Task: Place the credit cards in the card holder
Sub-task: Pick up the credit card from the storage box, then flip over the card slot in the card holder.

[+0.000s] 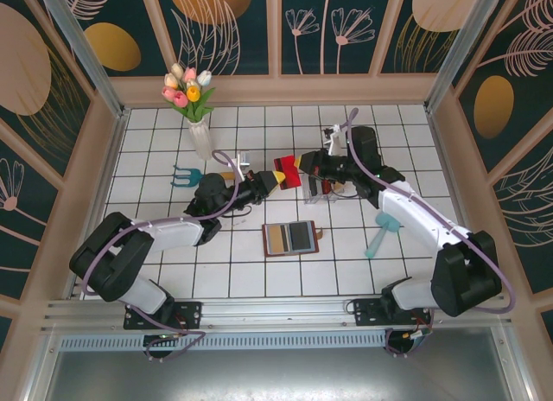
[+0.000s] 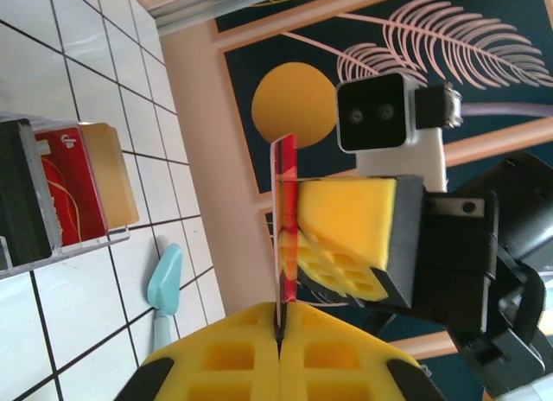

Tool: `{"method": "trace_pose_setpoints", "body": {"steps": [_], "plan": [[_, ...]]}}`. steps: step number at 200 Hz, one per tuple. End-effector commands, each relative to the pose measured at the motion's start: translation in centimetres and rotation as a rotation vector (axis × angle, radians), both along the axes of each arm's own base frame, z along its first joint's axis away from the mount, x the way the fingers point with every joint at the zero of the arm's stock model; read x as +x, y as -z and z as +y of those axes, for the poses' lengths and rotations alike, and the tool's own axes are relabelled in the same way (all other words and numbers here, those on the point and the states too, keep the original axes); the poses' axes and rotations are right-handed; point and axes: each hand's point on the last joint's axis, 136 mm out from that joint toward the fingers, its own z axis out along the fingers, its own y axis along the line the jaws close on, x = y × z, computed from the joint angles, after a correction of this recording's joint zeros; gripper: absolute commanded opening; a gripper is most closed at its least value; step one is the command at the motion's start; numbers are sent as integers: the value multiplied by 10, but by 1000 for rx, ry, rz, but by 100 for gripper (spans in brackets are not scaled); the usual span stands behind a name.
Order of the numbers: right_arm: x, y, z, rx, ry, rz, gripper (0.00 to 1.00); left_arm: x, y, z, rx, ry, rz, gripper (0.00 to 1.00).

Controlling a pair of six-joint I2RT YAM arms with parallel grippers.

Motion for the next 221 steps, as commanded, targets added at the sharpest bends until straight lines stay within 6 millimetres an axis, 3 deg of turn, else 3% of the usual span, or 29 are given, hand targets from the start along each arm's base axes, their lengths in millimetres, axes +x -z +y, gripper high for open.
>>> {"method": "trace_pose_setpoints", "body": {"steps": [1, 36, 79, 84, 98, 118, 132, 154, 178, 200, 221], "plan": [[-16, -15, 10, 93, -131, -37, 12, -6, -12, 2, -31, 25, -45, 0], [-21, -10, 6, 76, -183, -39, 27, -15, -20, -1, -56, 78, -64, 0], [-24, -4, 7, 78, -223, -28, 26, -20, -25, -2, -78, 106, -70, 0], [-25, -3, 7, 77, -226, -25, 25, -21, -25, -2, -80, 107, -72, 0], [-26, -3, 6, 73, -224, -28, 11, -20, -23, 0, -79, 100, -62, 1], [-27, -3, 1, 54, -202, -39, 2, -18, -13, 2, -48, 81, -30, 15], [-24, 5, -8, -17, -139, -37, 0, -14, 6, 6, 31, 42, 15, 41], [-23, 45, -34, -230, 23, 7, 0, -11, 60, 24, 288, -54, 110, 52], [-43, 90, -45, -439, 108, 31, 0, -23, 107, 50, 482, -102, 192, 56], [-71, 118, -33, -551, 77, 34, 0, -38, 132, 62, 580, -108, 233, 58], [-81, 142, -47, -667, 140, 58, 0, -48, 148, 67, 658, -105, 253, 59]]}}
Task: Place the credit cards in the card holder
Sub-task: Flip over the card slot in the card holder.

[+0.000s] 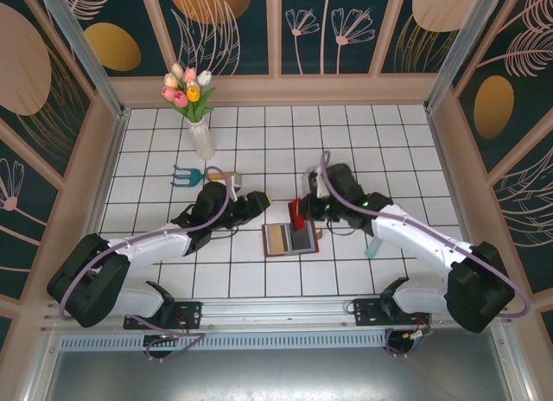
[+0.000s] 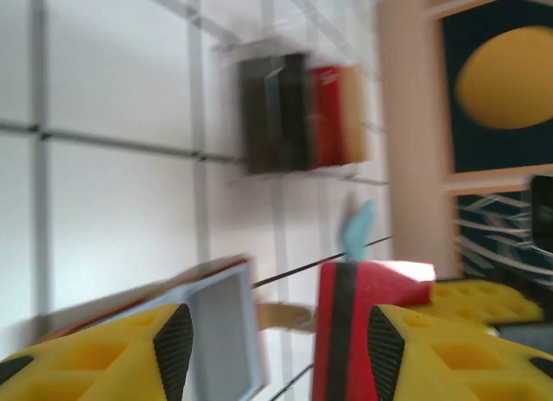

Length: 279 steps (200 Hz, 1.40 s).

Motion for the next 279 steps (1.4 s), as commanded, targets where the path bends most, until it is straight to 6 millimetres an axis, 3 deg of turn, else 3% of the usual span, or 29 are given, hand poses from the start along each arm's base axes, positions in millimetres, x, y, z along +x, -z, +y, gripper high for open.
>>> {"method": "trace_pose_setpoints", "body": {"steps": [1, 29, 81, 159, 207, 232, 279], "plan": [[0, 34, -37, -216, 153, -17, 0, -19, 39, 19, 191, 3, 55, 59], [-6, 52, -43, -235, 166, 15, 0, -28, 53, 13, 259, 35, 77, 60], [-6, 62, -51, -276, 183, 13, 0, -36, 71, 2, 323, 80, 111, 60], [-8, 73, -55, -307, 181, 27, 0, -38, 76, -2, 328, 95, 122, 57], [-12, 89, -51, -274, 204, 79, 0, -39, 81, -9, 310, 119, 136, 53], [-12, 85, -44, -203, 228, 97, 0, -40, 84, -12, 314, 134, 142, 47], [-4, 54, -40, -75, 260, 71, 1, -41, 88, -11, 324, 132, 144, 30]]}}
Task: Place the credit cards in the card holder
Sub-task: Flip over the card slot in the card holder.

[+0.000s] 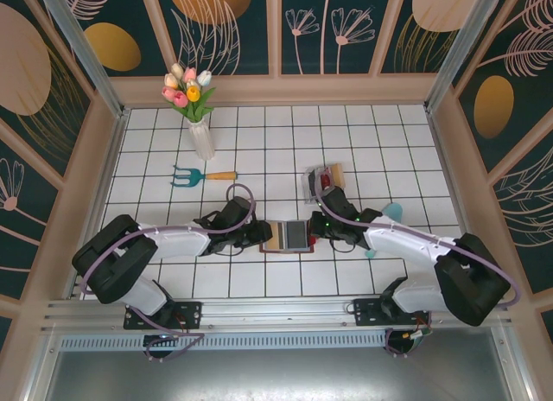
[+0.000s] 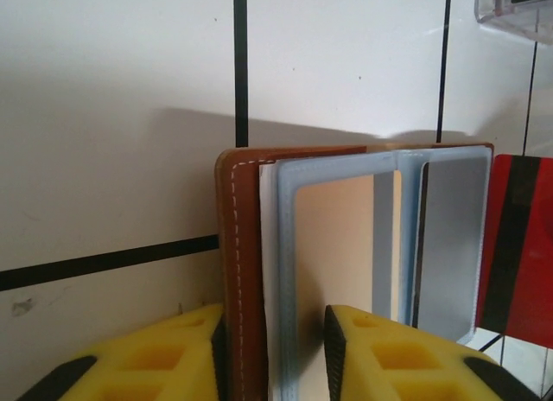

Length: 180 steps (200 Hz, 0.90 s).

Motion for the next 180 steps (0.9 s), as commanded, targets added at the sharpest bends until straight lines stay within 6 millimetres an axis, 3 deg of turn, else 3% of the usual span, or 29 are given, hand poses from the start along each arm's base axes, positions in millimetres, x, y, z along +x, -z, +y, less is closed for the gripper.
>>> {"method": "trace_pose_setpoints", "body": {"steps": [1, 88, 180], "plan": [[1, -16, 3, 75, 20, -8, 1, 2, -5, -8, -16, 23, -17, 30], [10, -53, 41, 272, -48, -23, 3, 5, -12, -11, -44, 13, -35, 20], [5, -42, 66, 298, -136, 32, 4, 6, -16, -11, -71, -11, -48, 11]]}}
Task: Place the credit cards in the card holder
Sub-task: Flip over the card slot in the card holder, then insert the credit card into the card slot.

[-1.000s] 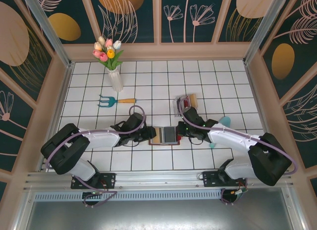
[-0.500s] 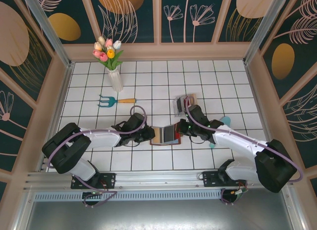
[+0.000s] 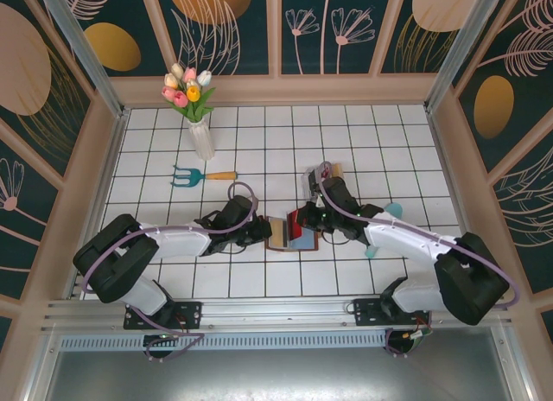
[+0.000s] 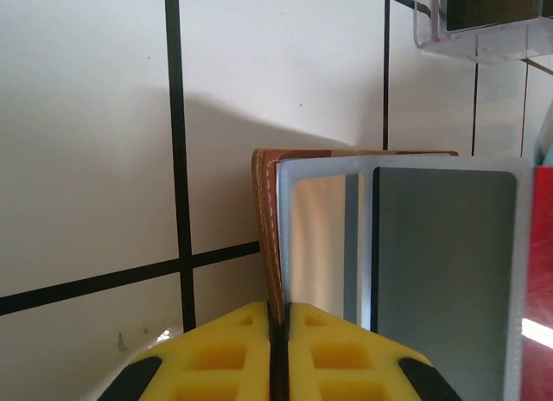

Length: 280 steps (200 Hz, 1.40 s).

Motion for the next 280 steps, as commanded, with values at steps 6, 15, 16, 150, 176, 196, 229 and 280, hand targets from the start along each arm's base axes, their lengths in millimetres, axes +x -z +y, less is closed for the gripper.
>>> {"method": "trace_pose_setpoints", "body": {"steps": [6, 15, 16, 150, 176, 196, 229, 280], "plan": [[2, -11, 18, 50, -52, -15, 4, -1, -4, 2, -10, -16, -10, 11], [1, -7, 19, 47, -54, -3, 4, 0, -5, 3, -9, -23, -13, 11], [1, -7, 19, 46, -55, -4, 4, -1, -5, 3, -9, -24, -13, 11], [4, 5, 8, 181, 21, -8, 2, 5, -15, 14, 16, -67, -65, 50], [5, 10, 6, 169, 38, -5, 2, 6, -8, 14, 42, -63, -48, 48], [3, 19, 2, 154, 52, 6, 2, 6, -4, 11, 45, -53, -39, 45], [-1, 31, -1, 141, 57, 24, 2, 5, 3, 6, 48, -31, -18, 39], [-4, 37, 6, 206, 43, 30, 2, 1, 14, 9, 66, -30, 5, 27]]}}
